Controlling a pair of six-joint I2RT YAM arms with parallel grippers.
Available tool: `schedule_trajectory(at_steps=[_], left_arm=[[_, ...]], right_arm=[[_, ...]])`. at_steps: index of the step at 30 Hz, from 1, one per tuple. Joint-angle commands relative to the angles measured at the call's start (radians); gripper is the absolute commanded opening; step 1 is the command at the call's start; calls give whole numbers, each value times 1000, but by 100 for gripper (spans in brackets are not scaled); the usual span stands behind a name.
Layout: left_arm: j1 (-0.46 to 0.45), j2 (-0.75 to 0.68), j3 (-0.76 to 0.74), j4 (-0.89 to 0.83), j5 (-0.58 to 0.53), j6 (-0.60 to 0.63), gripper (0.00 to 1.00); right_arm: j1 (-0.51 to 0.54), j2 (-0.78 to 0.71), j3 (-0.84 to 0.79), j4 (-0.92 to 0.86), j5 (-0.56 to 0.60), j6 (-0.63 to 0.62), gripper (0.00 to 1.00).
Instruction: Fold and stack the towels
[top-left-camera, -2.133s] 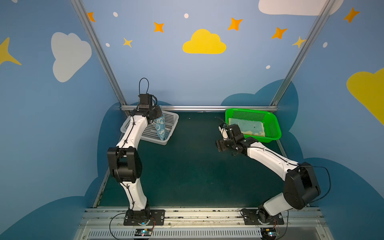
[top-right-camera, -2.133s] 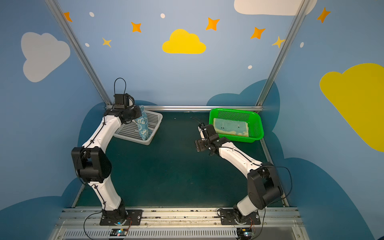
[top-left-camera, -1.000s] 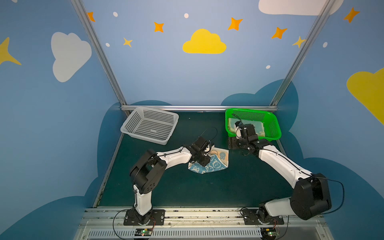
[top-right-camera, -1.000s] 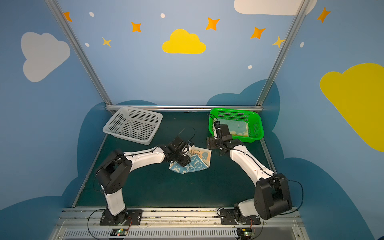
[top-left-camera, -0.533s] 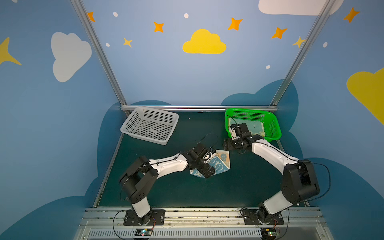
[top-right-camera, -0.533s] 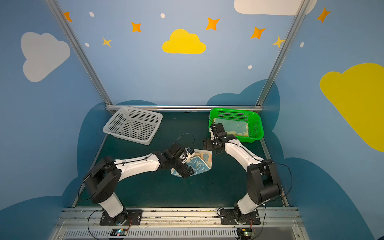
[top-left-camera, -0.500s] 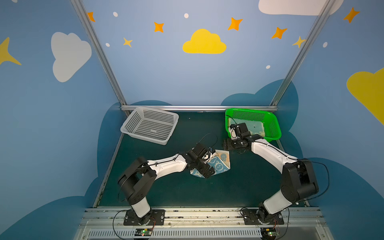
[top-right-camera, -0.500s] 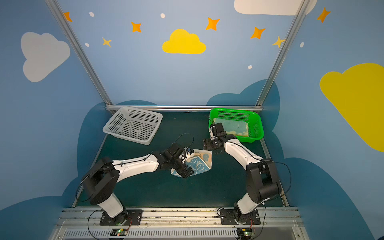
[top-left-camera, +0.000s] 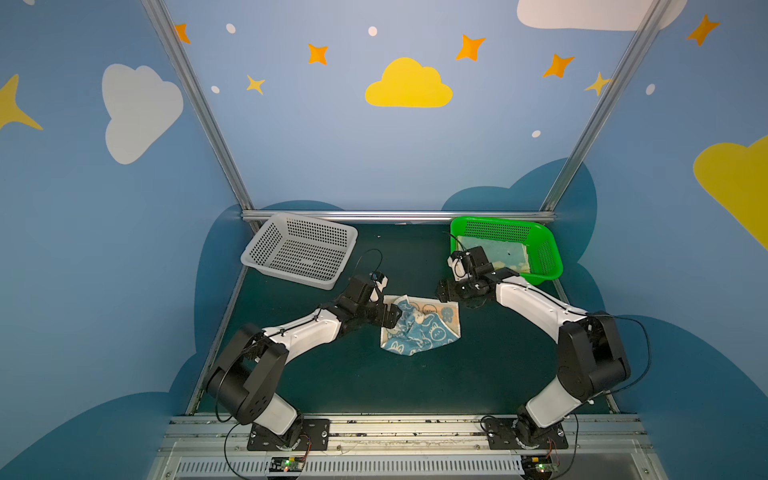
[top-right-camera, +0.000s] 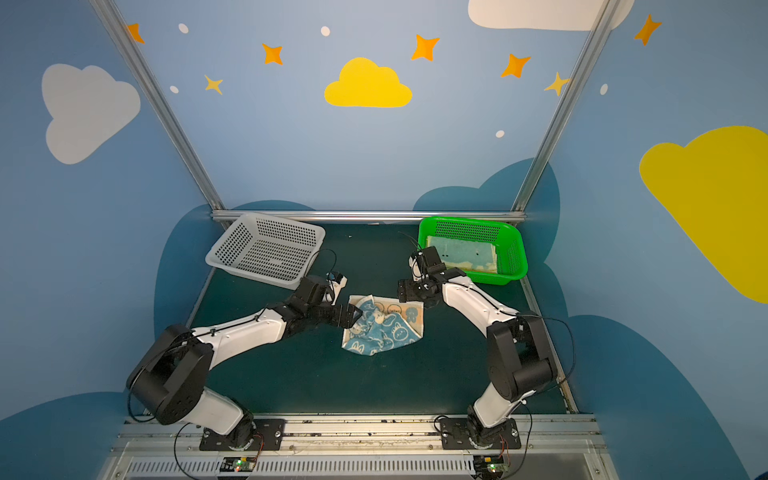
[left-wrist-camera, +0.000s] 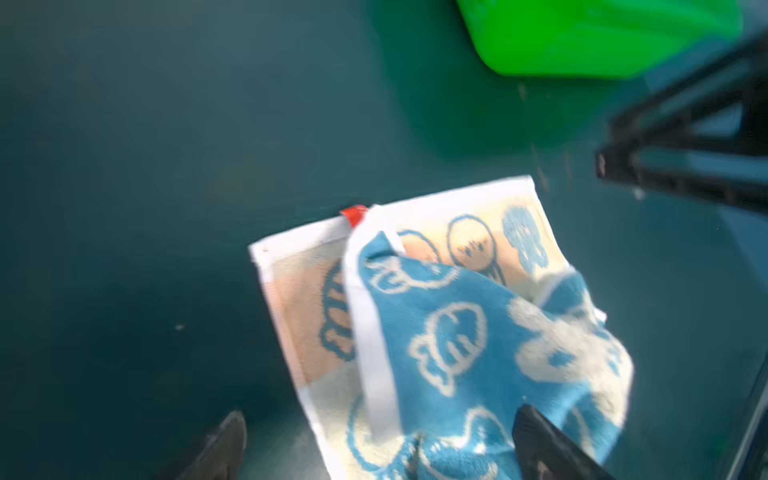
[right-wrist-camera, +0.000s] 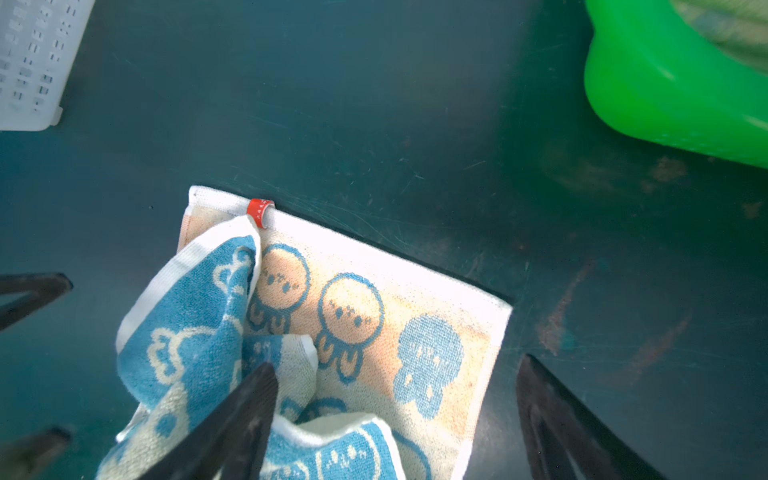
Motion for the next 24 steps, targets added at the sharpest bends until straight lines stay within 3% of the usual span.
schedule_trajectory(at_steps=[1, 8, 14, 16, 21, 24], left_arm=[[-2, 22, -8, 63, 110, -57, 97], [-6, 105, 21, 76, 199, -83, 80], [-11, 165, 54, 84, 212, -98, 37], [-14, 163, 61, 93, 211, -93, 27], [-28, 143, 131, 15, 165, 9, 5], [-46, 132, 190, -79, 112, 126, 4]], right_arm=[[10, 12, 26, -14, -12, -2, 86], [14, 12, 30, -8, -1, -2, 86], [14, -6, 14, 18, -7, -8, 86], [15, -18, 6, 30, -15, -18, 86], [16, -40, 0, 51, -32, -73, 86], [16, -52, 3, 69, -29, -124, 86]])
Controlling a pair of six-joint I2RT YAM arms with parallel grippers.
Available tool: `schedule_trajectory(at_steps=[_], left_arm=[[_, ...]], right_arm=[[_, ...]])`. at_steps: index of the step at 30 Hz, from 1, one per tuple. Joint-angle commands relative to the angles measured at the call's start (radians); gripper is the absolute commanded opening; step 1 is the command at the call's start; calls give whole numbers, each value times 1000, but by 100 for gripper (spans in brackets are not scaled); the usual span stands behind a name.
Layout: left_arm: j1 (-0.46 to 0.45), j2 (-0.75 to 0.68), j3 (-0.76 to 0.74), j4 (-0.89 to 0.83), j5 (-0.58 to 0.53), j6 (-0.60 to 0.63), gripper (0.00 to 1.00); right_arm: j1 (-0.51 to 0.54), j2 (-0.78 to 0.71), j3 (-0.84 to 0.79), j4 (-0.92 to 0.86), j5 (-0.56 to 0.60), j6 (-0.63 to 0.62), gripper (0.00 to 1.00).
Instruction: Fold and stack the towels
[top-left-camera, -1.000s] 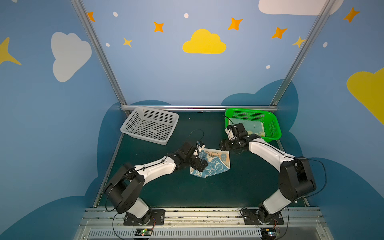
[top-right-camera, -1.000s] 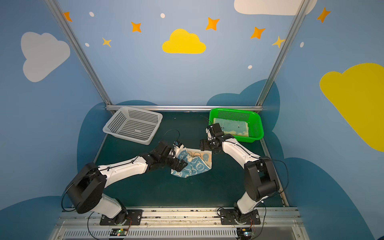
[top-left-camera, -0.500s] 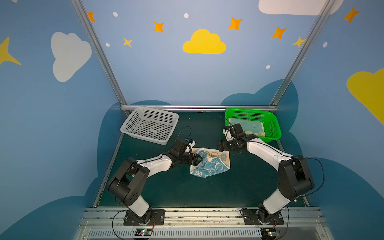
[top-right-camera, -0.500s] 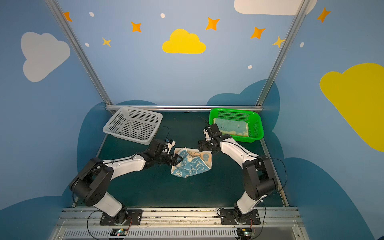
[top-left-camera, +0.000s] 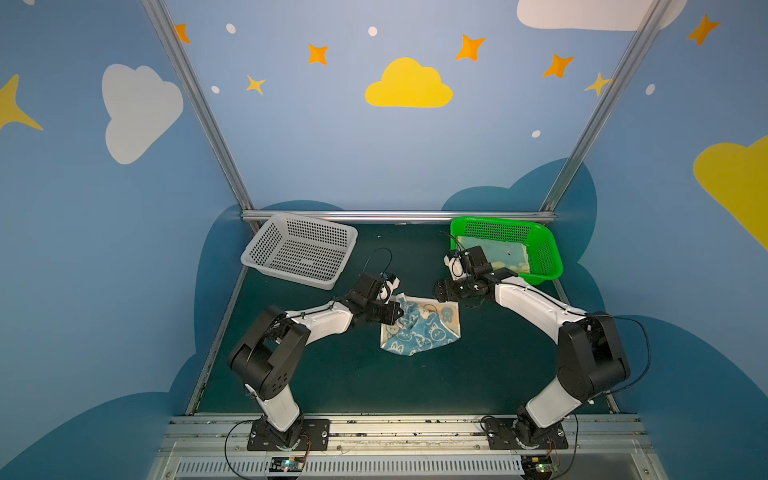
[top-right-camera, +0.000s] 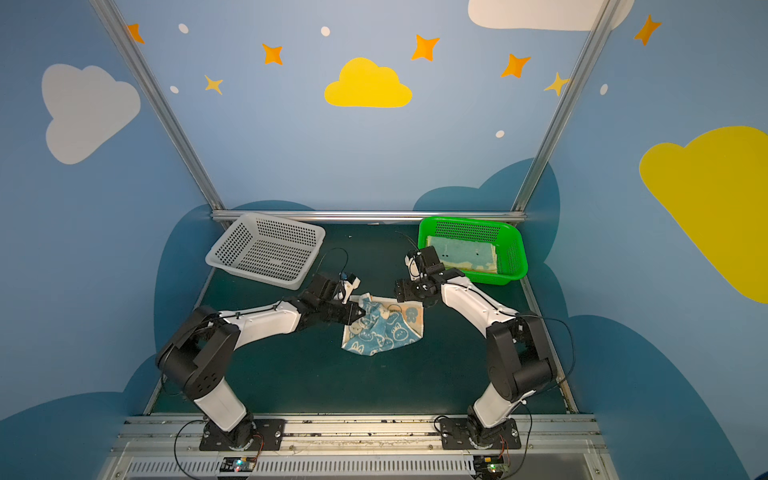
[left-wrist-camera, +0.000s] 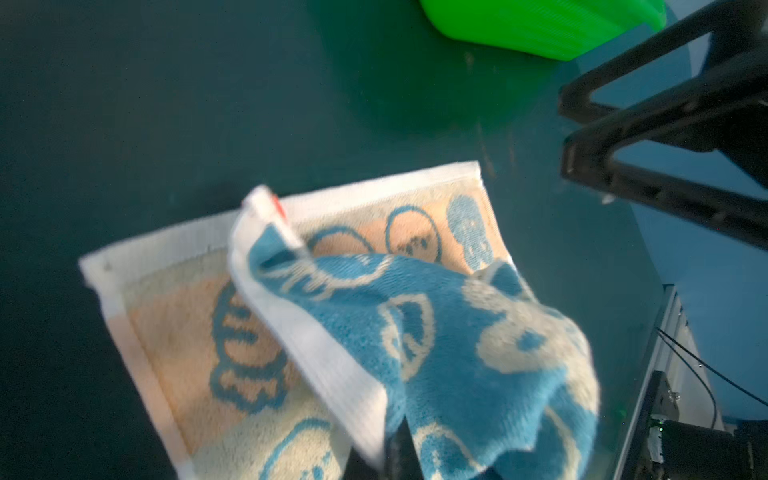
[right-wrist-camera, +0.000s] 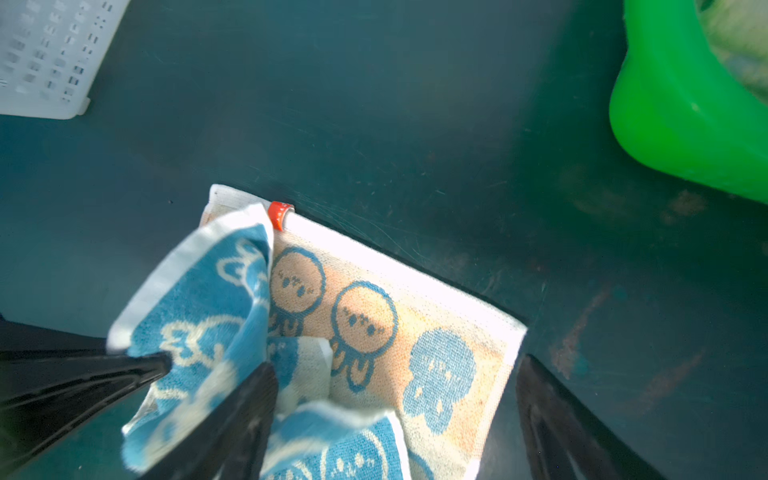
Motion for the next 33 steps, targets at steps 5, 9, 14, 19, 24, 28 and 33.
schedule_trajectory(at_steps=[5, 9, 14, 19, 24, 28, 33], left_arm=[[-59, -81, 95, -155, -164, 340, 5], [-93, -134, 89, -145, -255, 539, 5], [-135, -214, 10, -22, -363, 870, 4], [-140, -266, -14, 9, -366, 1088, 4], [-150, -293, -26, -8, -334, 1254, 4], [-157, -327, -73, -12, -271, 1394, 3], [-165, -356, -35, -161, -163, 1459, 4]], right_arm=[[6, -72, -7, 111, -15, -164, 86], [6, -106, -46, 229, -9, -262, 86], [-8, -167, -106, 360, -42, -399, 87], [-32, -234, -128, 337, -200, -600, 87], [-58, -320, -189, 349, -344, -825, 86], [-67, -354, -203, 328, -382, -928, 86], [-68, -315, -133, 227, -406, -1001, 86]])
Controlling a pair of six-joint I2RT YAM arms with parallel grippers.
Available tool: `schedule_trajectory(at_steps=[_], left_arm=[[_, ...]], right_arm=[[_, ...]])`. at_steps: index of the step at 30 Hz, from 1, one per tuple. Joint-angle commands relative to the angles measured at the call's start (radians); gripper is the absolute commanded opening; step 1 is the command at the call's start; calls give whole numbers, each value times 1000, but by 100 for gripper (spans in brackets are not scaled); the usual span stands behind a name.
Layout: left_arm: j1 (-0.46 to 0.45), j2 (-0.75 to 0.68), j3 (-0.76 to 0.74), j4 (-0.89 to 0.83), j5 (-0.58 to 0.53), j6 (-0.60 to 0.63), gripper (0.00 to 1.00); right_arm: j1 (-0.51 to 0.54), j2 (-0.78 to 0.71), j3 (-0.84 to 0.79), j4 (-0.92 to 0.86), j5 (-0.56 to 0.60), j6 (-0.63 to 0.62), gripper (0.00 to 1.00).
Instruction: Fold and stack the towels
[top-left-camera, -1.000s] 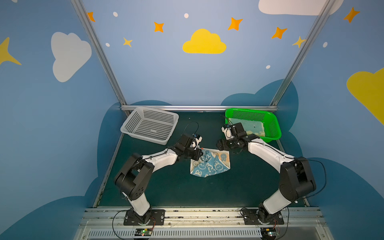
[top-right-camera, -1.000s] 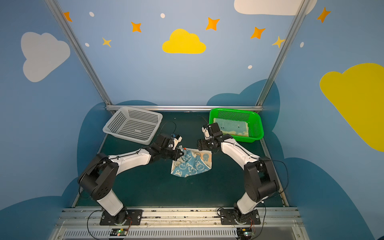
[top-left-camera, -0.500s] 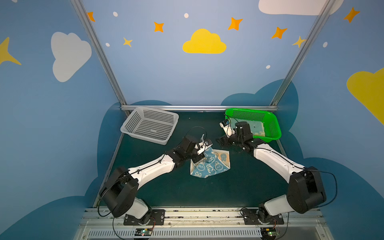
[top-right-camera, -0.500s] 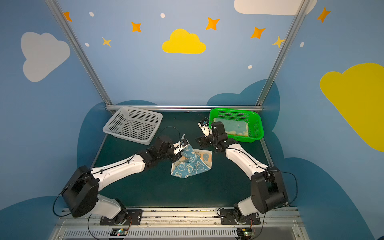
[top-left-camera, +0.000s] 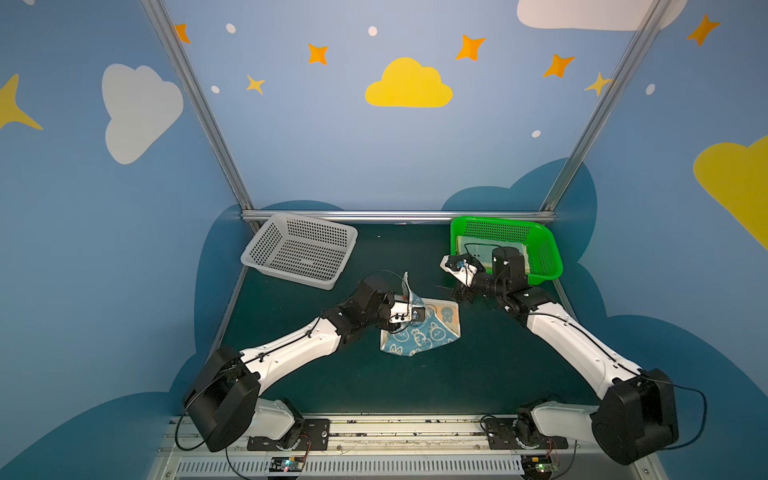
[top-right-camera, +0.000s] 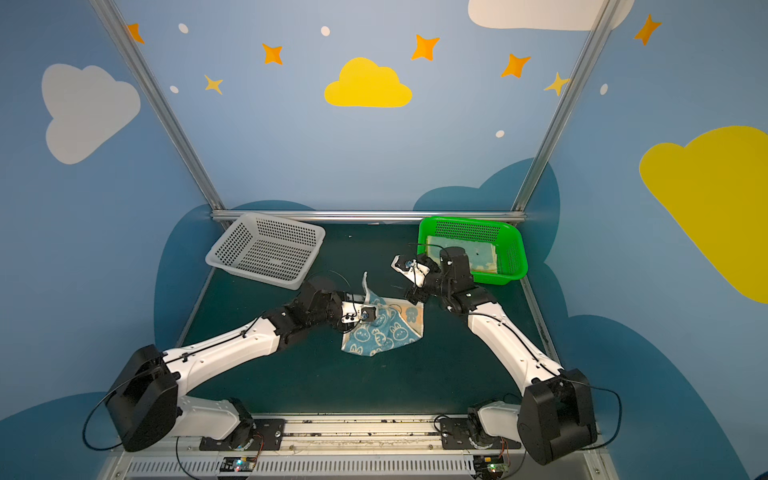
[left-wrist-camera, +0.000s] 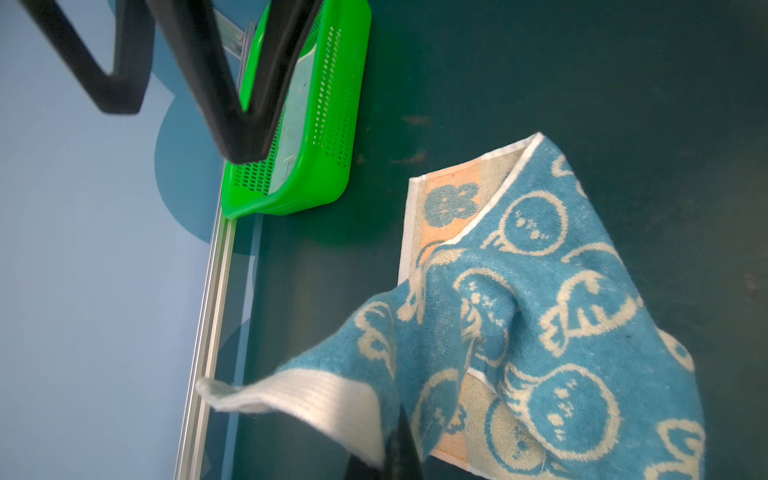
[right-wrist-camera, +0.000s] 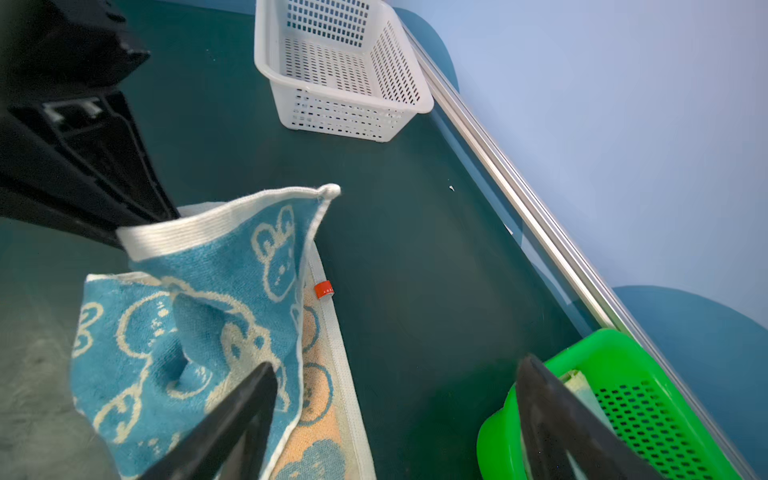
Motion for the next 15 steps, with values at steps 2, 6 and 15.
schedule_trajectory(at_steps=[2, 6, 15], left_arm=[[-13, -29, 59, -168, 127, 107, 4], [-36, 3, 104, -255, 169, 115, 5], [-91, 62, 91, -243, 178, 125, 5]], right_arm=[[-3, 39, 69, -81, -61, -87, 86], [-1, 72, 81, -50, -95, -49, 86], [-3, 115, 108, -44, -156, 158, 85]])
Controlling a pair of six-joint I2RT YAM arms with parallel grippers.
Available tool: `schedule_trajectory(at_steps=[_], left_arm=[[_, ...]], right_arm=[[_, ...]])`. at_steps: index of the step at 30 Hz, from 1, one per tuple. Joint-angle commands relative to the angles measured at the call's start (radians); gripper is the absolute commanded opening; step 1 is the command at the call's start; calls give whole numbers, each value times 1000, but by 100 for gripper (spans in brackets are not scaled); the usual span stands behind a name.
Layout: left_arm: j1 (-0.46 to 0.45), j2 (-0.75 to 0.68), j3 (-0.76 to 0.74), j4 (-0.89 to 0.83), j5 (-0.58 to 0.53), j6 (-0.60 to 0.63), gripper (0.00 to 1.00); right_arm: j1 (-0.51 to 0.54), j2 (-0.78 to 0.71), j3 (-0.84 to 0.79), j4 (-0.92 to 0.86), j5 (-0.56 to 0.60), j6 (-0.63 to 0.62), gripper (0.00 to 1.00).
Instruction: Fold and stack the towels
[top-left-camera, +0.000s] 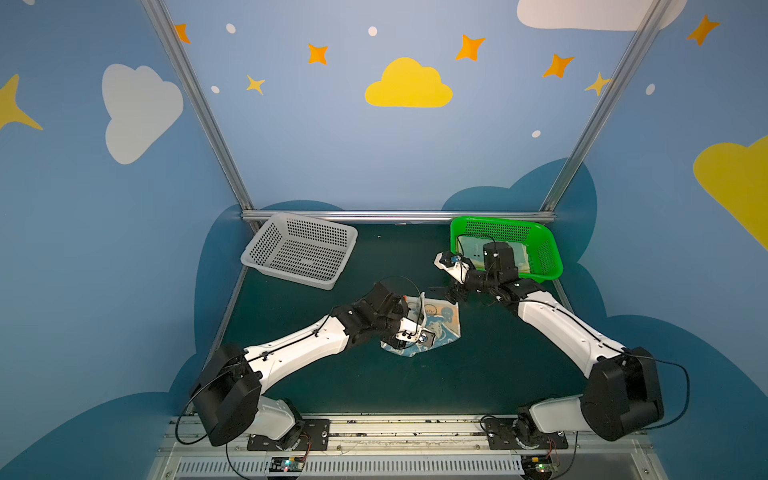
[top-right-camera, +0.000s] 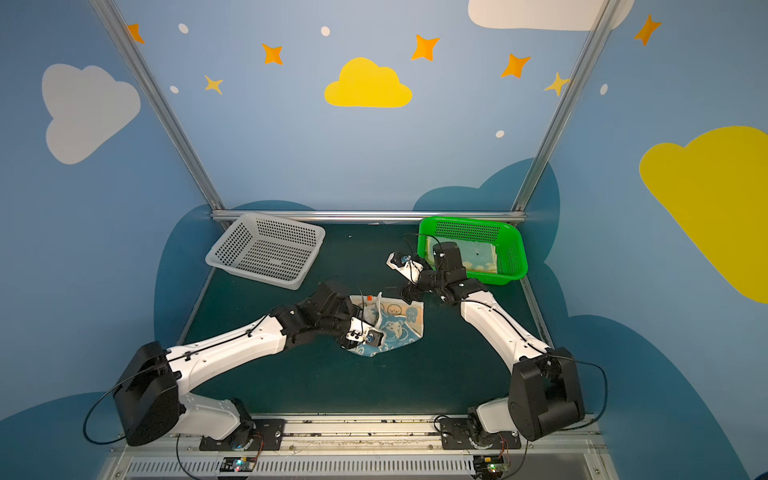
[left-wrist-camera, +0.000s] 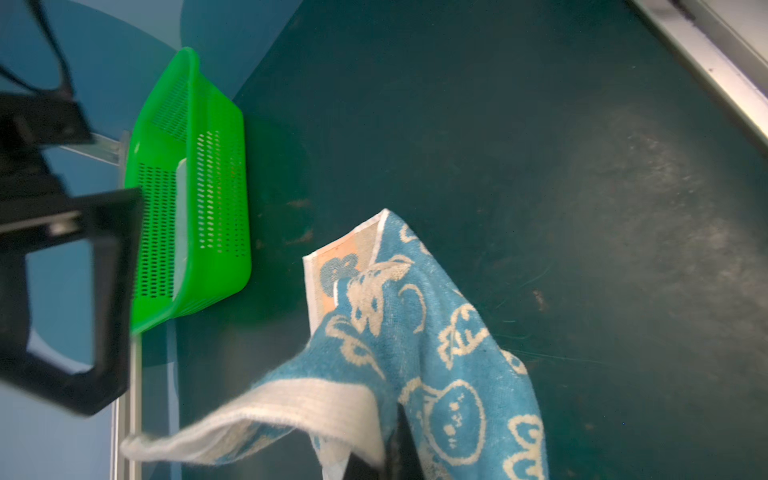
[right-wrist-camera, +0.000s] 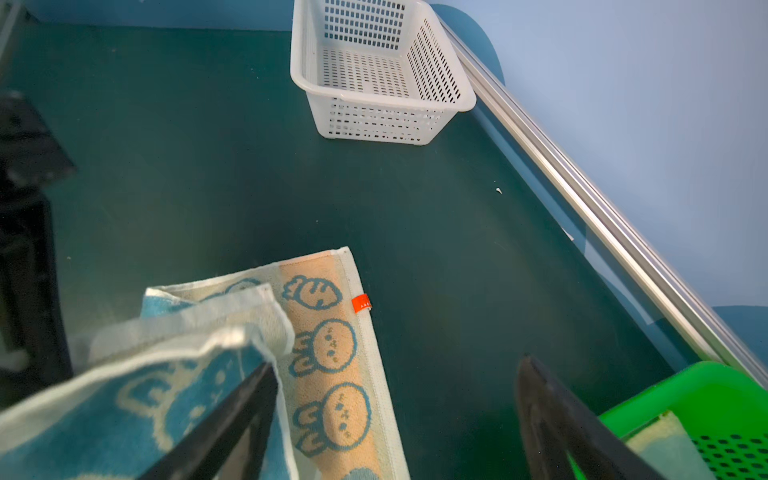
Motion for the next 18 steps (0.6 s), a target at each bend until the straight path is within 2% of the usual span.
schedule_trajectory(at_steps=[1, 3, 5, 8, 11, 14, 18], left_arm=[[-6, 9, 0, -33, 19, 27, 5], [-11, 18, 19, -74, 24, 42, 5], [-25, 26, 32, -97, 13, 53, 5], [-57, 58, 35, -95, -75, 75, 5], [-74, 107, 32, -55, -181, 79, 7], [-82, 142, 33, -4, -225, 88, 10], [-82, 167, 28, 44, -248, 84, 31]], right_arm=[[-3, -8, 18, -23, -55, 13, 84], [-3, -18, -30, 4, -72, -114, 84], [-5, -19, -70, 51, -65, -155, 84], [-14, -1, -71, 67, -33, -157, 84], [-27, 25, 2, -57, -33, -143, 83], [-29, 50, 69, -139, 10, -65, 81], [-31, 60, 52, -113, 63, -57, 81]])
